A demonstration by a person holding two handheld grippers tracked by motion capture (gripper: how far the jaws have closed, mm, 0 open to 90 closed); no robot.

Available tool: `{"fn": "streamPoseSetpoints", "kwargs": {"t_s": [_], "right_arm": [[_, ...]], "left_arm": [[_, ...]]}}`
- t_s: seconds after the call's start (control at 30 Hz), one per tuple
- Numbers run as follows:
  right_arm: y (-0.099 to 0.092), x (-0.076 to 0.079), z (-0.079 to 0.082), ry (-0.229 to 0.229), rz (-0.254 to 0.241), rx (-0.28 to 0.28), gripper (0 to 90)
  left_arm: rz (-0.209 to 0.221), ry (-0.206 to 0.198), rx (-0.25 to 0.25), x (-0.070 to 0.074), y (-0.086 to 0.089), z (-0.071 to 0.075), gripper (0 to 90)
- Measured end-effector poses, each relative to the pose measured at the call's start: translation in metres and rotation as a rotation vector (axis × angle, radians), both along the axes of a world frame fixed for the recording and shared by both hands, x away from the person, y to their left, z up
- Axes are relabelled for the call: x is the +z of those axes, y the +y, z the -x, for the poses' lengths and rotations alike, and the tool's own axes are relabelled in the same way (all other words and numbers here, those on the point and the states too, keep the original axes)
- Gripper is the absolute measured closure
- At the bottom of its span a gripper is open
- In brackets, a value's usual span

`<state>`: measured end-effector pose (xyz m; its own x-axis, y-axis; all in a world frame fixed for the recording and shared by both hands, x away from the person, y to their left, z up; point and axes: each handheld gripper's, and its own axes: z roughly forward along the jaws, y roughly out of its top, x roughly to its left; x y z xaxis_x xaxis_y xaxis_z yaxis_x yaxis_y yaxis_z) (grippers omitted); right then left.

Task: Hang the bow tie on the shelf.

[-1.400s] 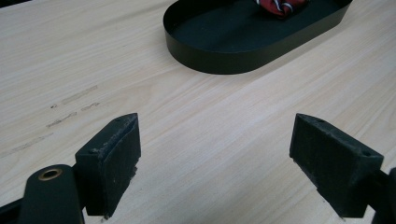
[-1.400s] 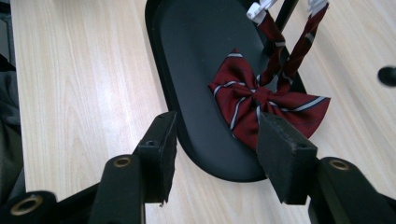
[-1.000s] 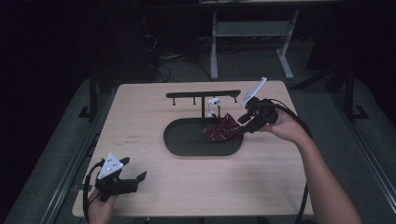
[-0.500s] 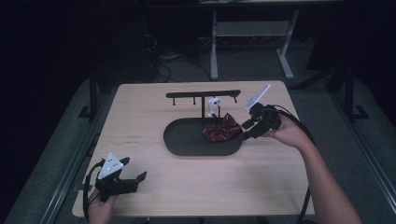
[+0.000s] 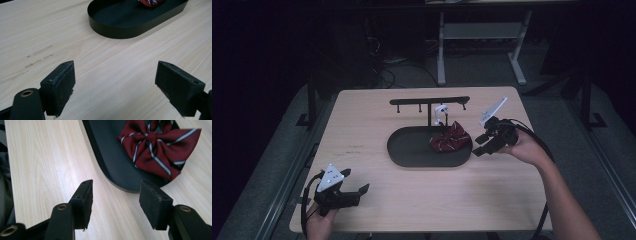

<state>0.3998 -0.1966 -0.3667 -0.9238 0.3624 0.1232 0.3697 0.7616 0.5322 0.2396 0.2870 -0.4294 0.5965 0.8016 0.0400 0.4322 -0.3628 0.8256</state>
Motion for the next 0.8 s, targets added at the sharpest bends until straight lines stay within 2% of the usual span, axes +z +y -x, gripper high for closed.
{"fn": "streamPoseSetpoints", "kwargs": {"t_s": [0.73, 0.8], "right_arm": [[-0.021, -0.024, 0.019, 0.011, -0.029, -0.015, 42.9], [-0.023, -0.026, 0.021, 0.031, -0.015, -0.023, 42.1]], "left_arm": [[-0.005, 0.003, -0.002, -0.001, -0.001, 0.000, 16.1], [-0.004, 0.004, -0.002, -0.001, -0.001, 0.000, 16.1]]}}
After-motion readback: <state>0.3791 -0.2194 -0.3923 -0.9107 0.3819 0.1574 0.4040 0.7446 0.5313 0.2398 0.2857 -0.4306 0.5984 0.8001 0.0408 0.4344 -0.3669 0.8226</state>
